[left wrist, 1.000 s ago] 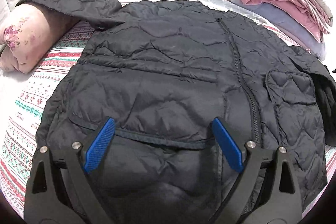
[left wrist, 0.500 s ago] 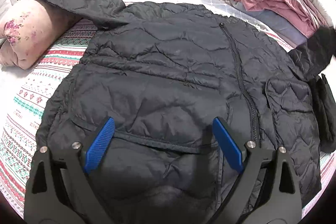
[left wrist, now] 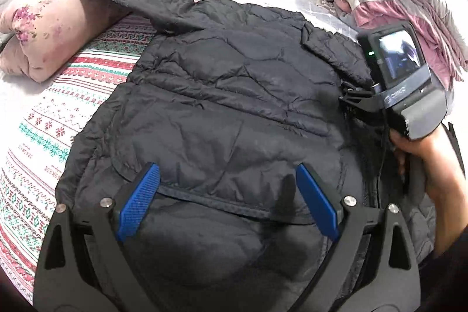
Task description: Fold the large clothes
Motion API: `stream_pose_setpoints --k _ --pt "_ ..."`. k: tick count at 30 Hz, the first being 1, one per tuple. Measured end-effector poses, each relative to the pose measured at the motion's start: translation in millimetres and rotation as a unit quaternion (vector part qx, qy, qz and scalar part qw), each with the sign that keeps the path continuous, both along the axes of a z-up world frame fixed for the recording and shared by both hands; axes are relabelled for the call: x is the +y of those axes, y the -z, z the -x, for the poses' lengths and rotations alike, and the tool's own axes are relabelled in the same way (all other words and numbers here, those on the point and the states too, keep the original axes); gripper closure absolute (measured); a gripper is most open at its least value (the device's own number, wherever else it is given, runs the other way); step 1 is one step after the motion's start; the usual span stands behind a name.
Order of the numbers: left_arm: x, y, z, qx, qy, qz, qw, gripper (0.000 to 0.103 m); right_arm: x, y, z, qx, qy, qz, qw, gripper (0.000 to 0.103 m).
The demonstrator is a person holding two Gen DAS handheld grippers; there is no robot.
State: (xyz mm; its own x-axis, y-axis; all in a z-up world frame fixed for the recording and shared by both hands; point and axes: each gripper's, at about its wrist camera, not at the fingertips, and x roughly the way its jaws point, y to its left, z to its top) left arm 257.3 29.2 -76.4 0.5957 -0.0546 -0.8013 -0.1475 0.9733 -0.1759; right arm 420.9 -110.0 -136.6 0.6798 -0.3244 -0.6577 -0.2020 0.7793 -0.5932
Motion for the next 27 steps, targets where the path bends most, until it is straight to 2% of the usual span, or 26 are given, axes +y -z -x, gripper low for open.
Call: stream_pose_setpoints --k 3,4,6,8,10,13,16,18,20,21,22,24,27 --pt "-2 -1 0 -0.003 0.004 -0.006 1.0000 0.009 -25 -22 -4 0.021 0.038 -0.117 0.992 0.037" --pt "-2 -1 0 -0.002 0.004 -0.007 1.0000 0.009 -39 -31 -1 0.026 0.055 -0.168 0.984 0.037" --pt "-2 0 0 0.000 0.004 -0.003 1.0000 0.009 -59 -44 7 0.025 0.073 -0.234 0.969 0.037" --pt "-2 0 -1 0.000 0.003 -0.002 1.0000 0.009 -73 -57 28 0.027 0.092 -0.304 0.948 0.037" --pt "-2 0 -1 0.000 0.005 -0.001 1.0000 0.009 -78 -63 52 0.043 0.122 -0.349 0.928 0.037" --pt "5 -5 1 -0.007 -0.001 0.004 1.0000 0.009 -87 -69 94 0.084 0.168 -0.430 0.883 0.037" --pt "17 -9 2 -0.012 -0.014 0.016 0.9997 0.009 -91 -75 143 0.103 0.206 -0.479 0.847 0.037" --pt "30 -12 4 -0.016 -0.027 0.027 0.9992 0.009 -89 -83 168 0.102 0.207 -0.486 0.843 0.037" --pt "42 -16 7 -0.023 -0.038 0.032 0.9985 0.009 -79 -100 198 0.081 0.186 -0.486 0.850 0.036" --pt "50 -19 8 -0.027 -0.046 0.030 0.9981 0.009 -74 -109 213 0.063 0.173 -0.486 0.854 0.032" --pt "56 -22 10 -0.033 -0.052 0.028 0.9977 0.009 -68 -115 226 0.048 0.159 -0.489 0.856 0.022" --pt "72 -31 11 -0.046 -0.067 0.019 0.9965 0.009 -56 -116 238 0.035 0.118 -0.502 0.856 0.016" --pt "106 -54 3 -0.065 -0.103 0.024 0.9923 0.009 -44 -93 242 0.054 0.056 -0.525 0.848 0.015"
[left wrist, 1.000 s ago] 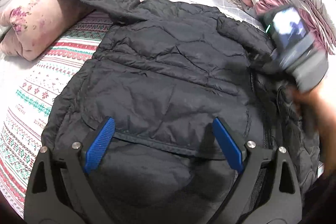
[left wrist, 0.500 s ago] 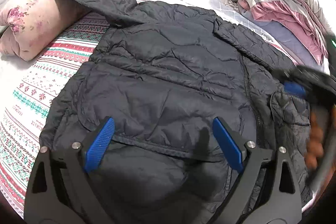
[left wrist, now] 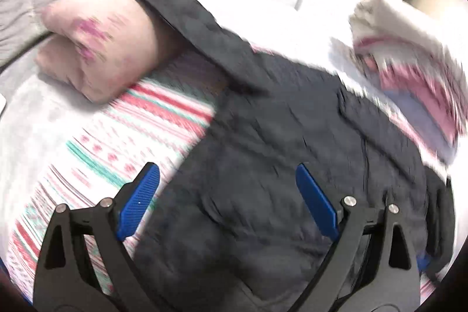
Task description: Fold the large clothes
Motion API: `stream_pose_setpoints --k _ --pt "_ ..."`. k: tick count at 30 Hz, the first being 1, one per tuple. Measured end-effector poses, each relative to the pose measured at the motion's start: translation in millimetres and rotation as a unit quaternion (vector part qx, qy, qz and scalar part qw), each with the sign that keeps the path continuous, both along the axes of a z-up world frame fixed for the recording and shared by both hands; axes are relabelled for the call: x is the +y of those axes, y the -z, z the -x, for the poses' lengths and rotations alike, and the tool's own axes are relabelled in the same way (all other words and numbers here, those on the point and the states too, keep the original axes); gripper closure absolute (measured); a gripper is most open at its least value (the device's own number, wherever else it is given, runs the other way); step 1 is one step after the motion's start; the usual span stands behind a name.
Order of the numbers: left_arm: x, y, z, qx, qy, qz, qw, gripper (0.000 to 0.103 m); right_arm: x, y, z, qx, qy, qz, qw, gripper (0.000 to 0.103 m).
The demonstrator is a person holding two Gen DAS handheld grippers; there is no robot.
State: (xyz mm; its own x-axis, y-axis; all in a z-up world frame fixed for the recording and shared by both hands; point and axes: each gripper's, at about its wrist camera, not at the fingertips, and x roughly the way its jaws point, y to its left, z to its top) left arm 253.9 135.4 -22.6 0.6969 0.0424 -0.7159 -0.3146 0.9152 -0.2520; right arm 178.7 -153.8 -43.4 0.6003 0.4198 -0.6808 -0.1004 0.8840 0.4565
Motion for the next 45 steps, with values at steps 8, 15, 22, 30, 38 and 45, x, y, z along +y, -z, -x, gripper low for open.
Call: stream_pose_setpoints --k 8,15,22,30,38,45 --pt "106 -70 -104 0.012 -0.092 -0.037 0.9950 0.009 0 42 -3 0.073 0.049 0.004 0.996 0.016" --pt "182 -53 -192 0.088 -0.184 -0.071 0.9764 0.009 15 28 9 0.033 0.017 0.024 0.999 0.015" --pt "141 -23 -228 0.097 -0.166 -0.163 0.9677 0.008 12 28 8 0.039 0.020 0.015 0.999 0.016" --pt "128 -24 -243 0.085 -0.140 -0.156 0.9741 0.093 -7 20 11 0.035 0.029 -0.008 0.999 0.015" --pt "34 -84 -217 -0.071 -0.046 -0.151 0.9849 0.096 -35 18 11 0.042 0.052 -0.048 0.997 0.016" --pt "-133 -59 -176 -0.105 0.173 -0.163 0.9655 0.094 -77 23 9 0.055 0.114 -0.082 0.989 0.016"
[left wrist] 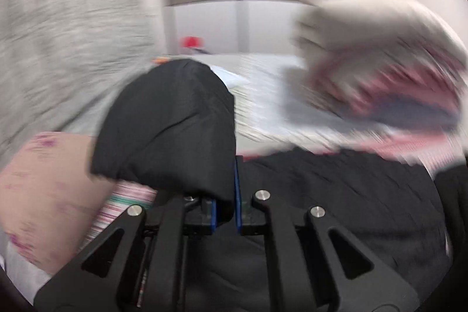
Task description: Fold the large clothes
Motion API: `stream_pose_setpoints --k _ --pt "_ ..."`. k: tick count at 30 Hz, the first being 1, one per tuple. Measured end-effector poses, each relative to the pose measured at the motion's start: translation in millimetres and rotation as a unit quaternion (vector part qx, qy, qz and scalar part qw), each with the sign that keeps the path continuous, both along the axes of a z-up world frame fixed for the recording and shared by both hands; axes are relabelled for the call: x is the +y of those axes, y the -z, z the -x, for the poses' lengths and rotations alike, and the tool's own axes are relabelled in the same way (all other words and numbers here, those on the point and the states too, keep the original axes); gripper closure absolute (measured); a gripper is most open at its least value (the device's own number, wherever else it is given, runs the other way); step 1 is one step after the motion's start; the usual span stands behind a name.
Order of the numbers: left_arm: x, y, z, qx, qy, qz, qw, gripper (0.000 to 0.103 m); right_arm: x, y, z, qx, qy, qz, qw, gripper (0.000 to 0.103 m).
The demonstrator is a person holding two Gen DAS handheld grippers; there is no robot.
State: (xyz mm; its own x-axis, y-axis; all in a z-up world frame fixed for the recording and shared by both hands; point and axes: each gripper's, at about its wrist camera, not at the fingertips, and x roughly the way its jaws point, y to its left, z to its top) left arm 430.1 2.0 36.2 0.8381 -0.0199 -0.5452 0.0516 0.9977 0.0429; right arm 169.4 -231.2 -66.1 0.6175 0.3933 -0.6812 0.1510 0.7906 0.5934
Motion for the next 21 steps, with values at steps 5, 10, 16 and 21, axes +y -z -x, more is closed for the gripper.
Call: stream_pose_setpoints --k 5,10,16,21 --pt "-87 82 17 0.096 0.111 -0.019 0.9890 0.084 -36 10 0 0.023 0.049 -0.028 0.998 0.016" --pt "-144 138 30 0.166 0.187 -0.117 0.9612 0.051 -52 17 -2 0.040 0.071 -0.039 0.996 0.016" --pt "-153 113 45 0.149 0.214 -0.176 0.9491 0.029 -48 16 -2 0.039 0.040 -0.034 0.998 0.016" --pt "-116 76 63 0.146 0.205 -0.131 0.9590 0.028 -52 22 -9 0.049 0.051 -0.049 0.996 0.016"
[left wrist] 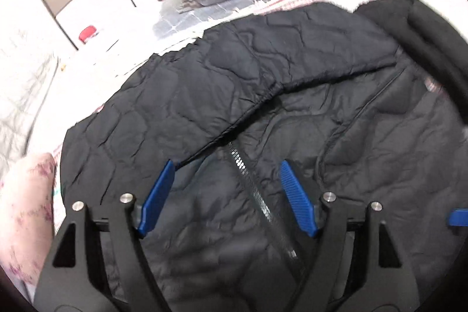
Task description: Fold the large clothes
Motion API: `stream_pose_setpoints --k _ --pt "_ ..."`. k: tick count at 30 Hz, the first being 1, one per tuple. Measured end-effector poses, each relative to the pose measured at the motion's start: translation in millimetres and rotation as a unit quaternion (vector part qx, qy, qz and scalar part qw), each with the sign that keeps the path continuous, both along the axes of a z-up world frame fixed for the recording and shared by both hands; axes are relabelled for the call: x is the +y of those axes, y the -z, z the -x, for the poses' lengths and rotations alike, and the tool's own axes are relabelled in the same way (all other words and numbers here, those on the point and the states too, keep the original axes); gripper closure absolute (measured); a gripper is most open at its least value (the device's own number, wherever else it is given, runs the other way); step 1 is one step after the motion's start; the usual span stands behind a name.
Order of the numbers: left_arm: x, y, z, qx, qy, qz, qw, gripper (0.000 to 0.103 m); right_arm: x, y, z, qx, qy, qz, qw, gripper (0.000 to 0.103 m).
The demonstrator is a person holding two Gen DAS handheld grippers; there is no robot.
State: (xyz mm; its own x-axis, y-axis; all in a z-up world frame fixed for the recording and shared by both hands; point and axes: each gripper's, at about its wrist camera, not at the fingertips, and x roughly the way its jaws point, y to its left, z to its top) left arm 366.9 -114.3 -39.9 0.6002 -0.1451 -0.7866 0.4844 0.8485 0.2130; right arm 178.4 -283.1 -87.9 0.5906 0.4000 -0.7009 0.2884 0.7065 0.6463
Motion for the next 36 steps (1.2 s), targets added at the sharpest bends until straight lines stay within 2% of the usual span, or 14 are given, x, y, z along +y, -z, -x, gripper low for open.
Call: stream_pose_setpoints --k 2,4,8,11,15,16,18,22,25,26,29,30,33,36 --pt "21 -19 4 0.003 -0.009 0.048 0.9988 0.027 -6 3 1 0.003 0.008 -0.011 1.000 0.015" --pt "41 -36 6 0.002 -0.022 0.094 0.9953 0.021 -10 4 3 0.005 0.014 -0.015 1.000 0.015" --pt "93 -61 -3 0.006 -0.077 0.207 0.9754 0.019 -10 4 4 0.004 0.011 -0.016 1.000 0.016" --pt "113 -47 -11 0.038 -0.134 0.230 0.9632 0.019 -6 3 2 0.004 0.002 -0.016 1.000 0.015" --pt "145 -11 25 0.125 -0.186 0.283 0.9325 0.019 -1 -3 1 -0.001 -0.003 0.021 1.000 0.015" --pt "155 -7 40 0.131 -0.193 0.295 0.9266 0.019 0 -5 1 -0.003 -0.002 0.032 0.999 0.015" --pt "179 -3 76 0.130 -0.226 0.303 0.9167 0.019 2 -9 1 -0.007 0.002 0.058 0.998 0.015" --pt "224 -2 143 0.105 -0.280 0.277 0.9132 0.019 7 -8 -1 -0.007 -0.008 0.069 0.998 0.015" --pt "254 11 177 0.109 -0.306 0.262 0.9087 0.019 9 -11 1 -0.012 -0.011 0.077 0.997 0.015" --pt "268 20 189 0.118 -0.317 0.262 0.9038 0.019 9 -14 3 -0.016 -0.010 0.084 0.996 0.016" --pt "302 36 209 0.138 -0.350 0.272 0.8858 0.019 5 -21 18 -0.027 -0.001 0.110 0.994 0.015" --pt "310 38 213 0.138 -0.354 0.275 0.8831 0.019 2 -22 25 -0.028 0.003 0.118 0.993 0.016" --pt "323 45 225 0.139 -0.369 0.263 0.8806 0.019 -18 -21 55 -0.028 0.033 0.129 0.991 0.015" --pt "326 52 235 0.145 -0.362 0.275 0.8788 0.019 -44 -12 101 -0.027 0.076 0.141 0.987 0.015"
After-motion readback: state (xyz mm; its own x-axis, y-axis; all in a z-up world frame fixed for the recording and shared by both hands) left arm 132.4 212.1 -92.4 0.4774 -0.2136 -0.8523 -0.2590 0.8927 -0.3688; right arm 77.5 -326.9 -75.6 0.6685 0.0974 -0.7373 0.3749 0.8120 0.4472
